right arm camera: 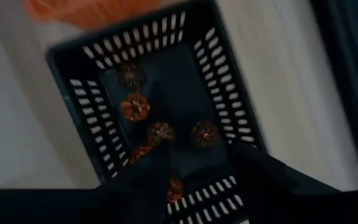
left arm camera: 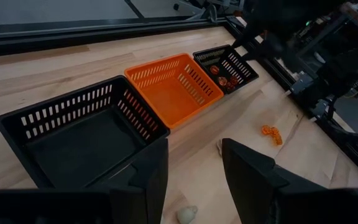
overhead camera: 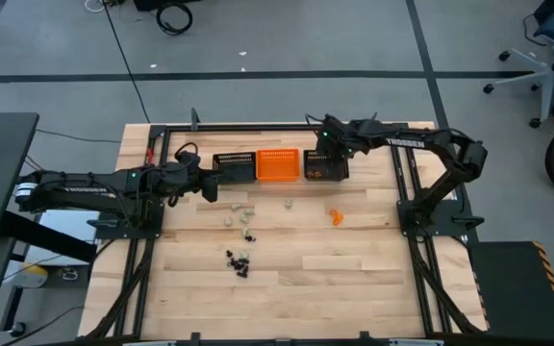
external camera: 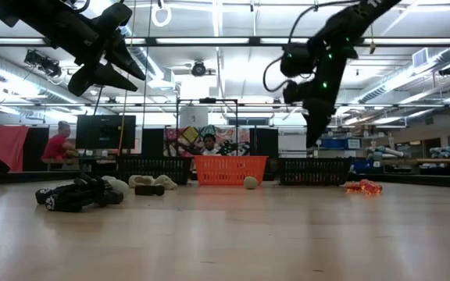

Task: Sort Halloween decoration
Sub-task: Put the orange pumpkin toy into the right black bin

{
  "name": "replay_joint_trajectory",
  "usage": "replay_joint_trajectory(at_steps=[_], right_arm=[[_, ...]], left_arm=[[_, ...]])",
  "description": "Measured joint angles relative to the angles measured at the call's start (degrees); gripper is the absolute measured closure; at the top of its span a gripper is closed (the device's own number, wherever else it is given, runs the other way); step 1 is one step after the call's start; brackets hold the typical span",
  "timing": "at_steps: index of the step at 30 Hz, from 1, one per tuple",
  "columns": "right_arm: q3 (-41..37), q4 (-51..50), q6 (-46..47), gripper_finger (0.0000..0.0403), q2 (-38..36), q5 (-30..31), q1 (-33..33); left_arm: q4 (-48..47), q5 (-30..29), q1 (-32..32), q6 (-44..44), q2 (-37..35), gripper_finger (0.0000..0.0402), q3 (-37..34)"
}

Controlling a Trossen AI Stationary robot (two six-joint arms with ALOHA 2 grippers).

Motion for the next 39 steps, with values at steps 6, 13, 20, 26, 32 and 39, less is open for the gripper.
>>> replay_joint_trajectory(at_steps=[6, 13, 20, 26, 32, 39], right_arm=[[6.39, -4.90, -0.02, 0.0233, 0.00, -0.42, 1.93], [9.72, -8.01, 0.00, 0.0233, 0.00, -3.58, 4.93], [10.02, -10.91, 0.16, 0.0233, 0.00, -7.45, 9.85], [9.77, -12.20, 1.76, 0.0233, 0.00, -7.48, 13.32], [5.67, -12.07, 10.79, 0.0232, 0.00, -7.86, 14.32], [0.05, -12.03, 18.28, 0.0229, 0.00, -13.53, 15.40]], left_arm=[[0.00, 0.00, 0.00, 0.01, 0.01, 0.0244, 0.00], [0.00, 0.00, 0.00, 0.00, 0.01, 0.0244, 0.00], [0.00, 0.00, 0.00, 0.00, 0.00, 0.0244, 0.00], [0.00, 0.00, 0.00, 0.00, 0.01, 0.0244, 0.00], [0.00, 0.00, 0.00, -0.01, 0.00, 0.0244, 0.00], [0.00, 0.00, 0.00, 0.00, 0.00, 0.0244, 0.00]])
